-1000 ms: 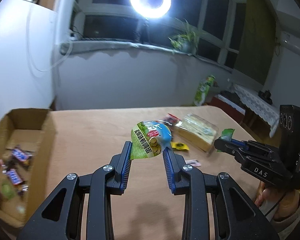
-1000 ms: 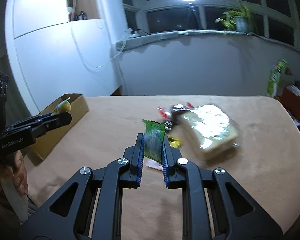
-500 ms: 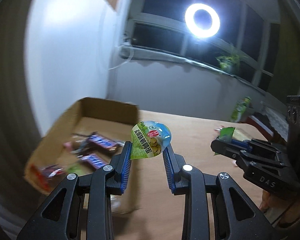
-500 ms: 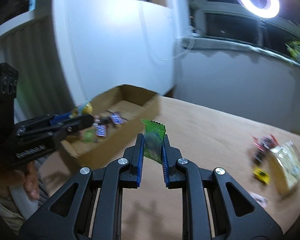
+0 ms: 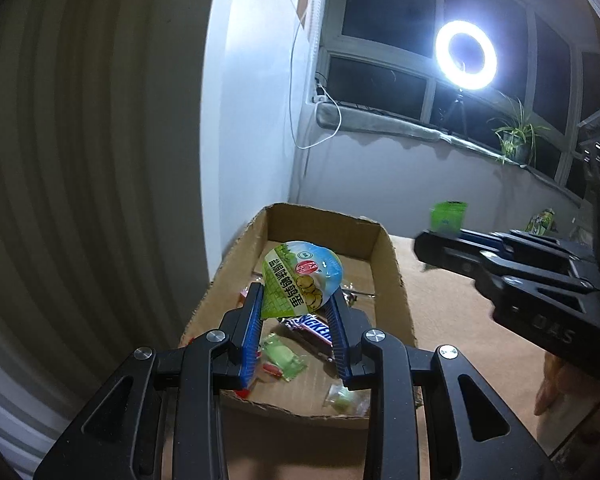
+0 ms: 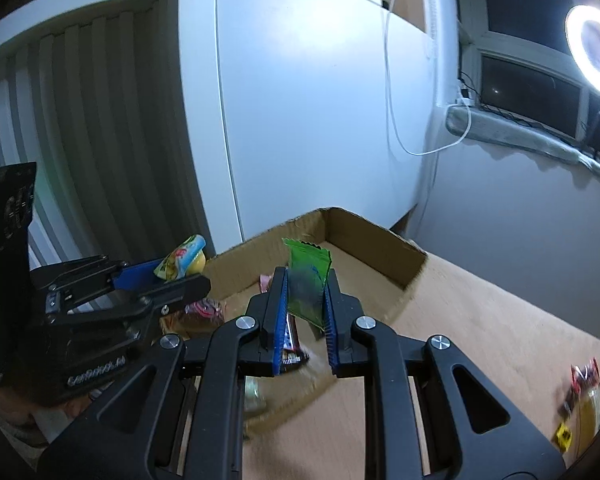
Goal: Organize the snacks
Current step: 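Carry both green candies into the box and open both tools, then move both tools back toward the remaining snacks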
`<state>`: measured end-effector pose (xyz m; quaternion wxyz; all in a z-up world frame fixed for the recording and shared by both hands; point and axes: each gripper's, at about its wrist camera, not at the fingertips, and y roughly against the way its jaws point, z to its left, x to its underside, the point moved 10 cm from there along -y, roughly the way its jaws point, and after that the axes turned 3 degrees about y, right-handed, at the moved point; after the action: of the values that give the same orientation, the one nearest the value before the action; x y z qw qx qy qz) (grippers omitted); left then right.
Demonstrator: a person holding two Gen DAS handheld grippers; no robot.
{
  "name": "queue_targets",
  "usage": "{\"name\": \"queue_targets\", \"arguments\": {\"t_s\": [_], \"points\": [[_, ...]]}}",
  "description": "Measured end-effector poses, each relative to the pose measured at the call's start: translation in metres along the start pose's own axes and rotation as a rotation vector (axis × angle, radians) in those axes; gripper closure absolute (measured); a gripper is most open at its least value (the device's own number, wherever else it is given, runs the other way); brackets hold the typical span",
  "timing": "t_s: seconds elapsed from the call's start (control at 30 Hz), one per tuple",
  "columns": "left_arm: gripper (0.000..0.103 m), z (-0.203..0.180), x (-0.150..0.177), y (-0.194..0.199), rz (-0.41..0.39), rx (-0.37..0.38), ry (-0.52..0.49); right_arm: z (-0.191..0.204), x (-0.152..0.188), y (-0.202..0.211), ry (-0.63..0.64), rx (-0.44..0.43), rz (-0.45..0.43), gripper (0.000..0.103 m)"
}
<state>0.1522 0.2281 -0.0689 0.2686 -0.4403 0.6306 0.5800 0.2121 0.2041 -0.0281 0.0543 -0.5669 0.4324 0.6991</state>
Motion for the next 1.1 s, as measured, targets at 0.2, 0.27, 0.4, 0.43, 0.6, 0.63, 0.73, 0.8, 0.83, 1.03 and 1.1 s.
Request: {"name": "queue_targets", "arguments": {"t_s": [0.2, 0.27, 0.4, 0.43, 0.6, 0.63, 0.73, 0.8, 0.83, 1.03, 1.1], "points": [[0.062, 0.001, 0.012, -0.012, 0.022, -0.019, -0.010, -0.001, 0.009, -0.040, 0.028, -0.007, 0.068, 0.059], [0.040, 0.005, 0.016, -0.014, 0.018, -0.076, -0.027, -0.004, 0.014, -0.038, 0.015, -0.005, 0.061, 0.058], [0.030, 0.008, 0.014, -0.004, -0.024, -0.129, -0.055, -0.010, 0.025, -0.016, 0.000, 0.040, 0.033, 0.058], [0.030, 0.008, 0.012, -0.001, -0.031, -0.138, -0.058, -0.010, 0.027, -0.010, -0.003, 0.048, 0.025, 0.058], [0.029, 0.008, 0.007, 0.012, -0.053, -0.148, -0.066, -0.010, 0.037, 0.021, 0.006, 0.080, -0.006, 0.035], [0.029, 0.007, 0.007, 0.013, -0.055, -0.147, -0.068, -0.010, 0.038, 0.024, 0.010, 0.085, -0.007, 0.035], [0.029, -0.004, 0.004, 0.011, -0.058, -0.148, -0.078, -0.012, 0.047, 0.034, 0.016, 0.099, 0.000, 0.035], [0.029, -0.011, 0.004, 0.014, -0.060, -0.147, -0.090, -0.015, 0.054, 0.041, 0.011, 0.107, 0.003, 0.035], [0.029, -0.015, 0.004, 0.015, -0.061, -0.144, -0.097, -0.018, 0.059, 0.045, 0.004, 0.113, 0.005, 0.035], [0.028, -0.035, 0.002, 0.023, -0.067, -0.121, -0.123, -0.035, 0.089, 0.064, -0.037, 0.144, 0.036, 0.035], [0.028, -0.043, 0.003, 0.024, -0.068, -0.109, -0.132, -0.042, 0.099, 0.070, -0.057, 0.153, 0.043, 0.035]]}}
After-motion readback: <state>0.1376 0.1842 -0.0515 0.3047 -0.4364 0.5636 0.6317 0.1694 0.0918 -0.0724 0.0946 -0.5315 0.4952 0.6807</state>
